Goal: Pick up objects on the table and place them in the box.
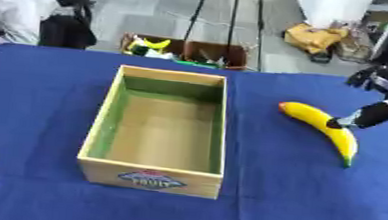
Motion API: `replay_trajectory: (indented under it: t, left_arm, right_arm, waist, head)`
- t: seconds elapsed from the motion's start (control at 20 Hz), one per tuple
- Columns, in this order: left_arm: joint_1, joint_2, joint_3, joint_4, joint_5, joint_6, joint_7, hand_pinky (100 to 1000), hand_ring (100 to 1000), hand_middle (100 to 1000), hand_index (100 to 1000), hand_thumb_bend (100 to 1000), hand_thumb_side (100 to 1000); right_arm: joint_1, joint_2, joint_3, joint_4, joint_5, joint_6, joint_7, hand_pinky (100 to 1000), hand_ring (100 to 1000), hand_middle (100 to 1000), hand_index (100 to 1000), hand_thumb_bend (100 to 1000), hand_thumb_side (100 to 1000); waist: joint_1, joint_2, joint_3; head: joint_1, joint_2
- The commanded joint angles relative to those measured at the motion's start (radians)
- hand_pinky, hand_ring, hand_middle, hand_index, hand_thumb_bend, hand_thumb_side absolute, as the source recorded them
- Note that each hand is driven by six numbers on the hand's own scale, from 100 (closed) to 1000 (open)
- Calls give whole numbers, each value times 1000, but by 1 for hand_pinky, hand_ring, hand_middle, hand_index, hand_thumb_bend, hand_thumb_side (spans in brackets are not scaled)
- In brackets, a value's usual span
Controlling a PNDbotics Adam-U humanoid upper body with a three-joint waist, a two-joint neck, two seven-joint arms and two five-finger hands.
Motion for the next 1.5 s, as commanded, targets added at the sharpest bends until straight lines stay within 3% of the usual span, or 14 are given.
replay_trajectory:
  t: [0.05,0.45,0.65,0.9,1.5]
  left_arm:
    - [-5,13,5,-19,-4,2,1,322,523,540,691,100,988]
    - [-8,13,4,-19,-3,2,1,322,522,540,691,100,980]
    - [-9,12,3,-19,-3,2,0,321,522,539,691,100,988]
    - [-10,12,3,-19,-4,1,-1,321,522,539,691,100,987]
    - [-8,10,3,-19,-6,1,-1,321,521,539,691,100,981]
  right_arm:
    - [-20,-15,-1,-5,7,3,-7,410,772,747,838,708,463]
    - [-20,7,-2,5,16,24,-32,387,756,718,807,654,488]
    - [-21,12,0,19,36,32,-63,374,745,706,798,582,555]
    - [-26,18,-3,45,52,43,-97,356,735,689,774,403,635]
    - [-17,24,-4,78,46,38,-77,360,750,702,783,408,471]
  waist:
    - [-1,-17,2]
    - [-3,-15,10]
    - [-3,-12,12]
    - [-1,-10,16]
    - [4,-8,13]
  head:
    - [-3,-11]
    - [-7,-16]
    - [-8,-16]
    - [-11,-16]
    - [-15,-15]
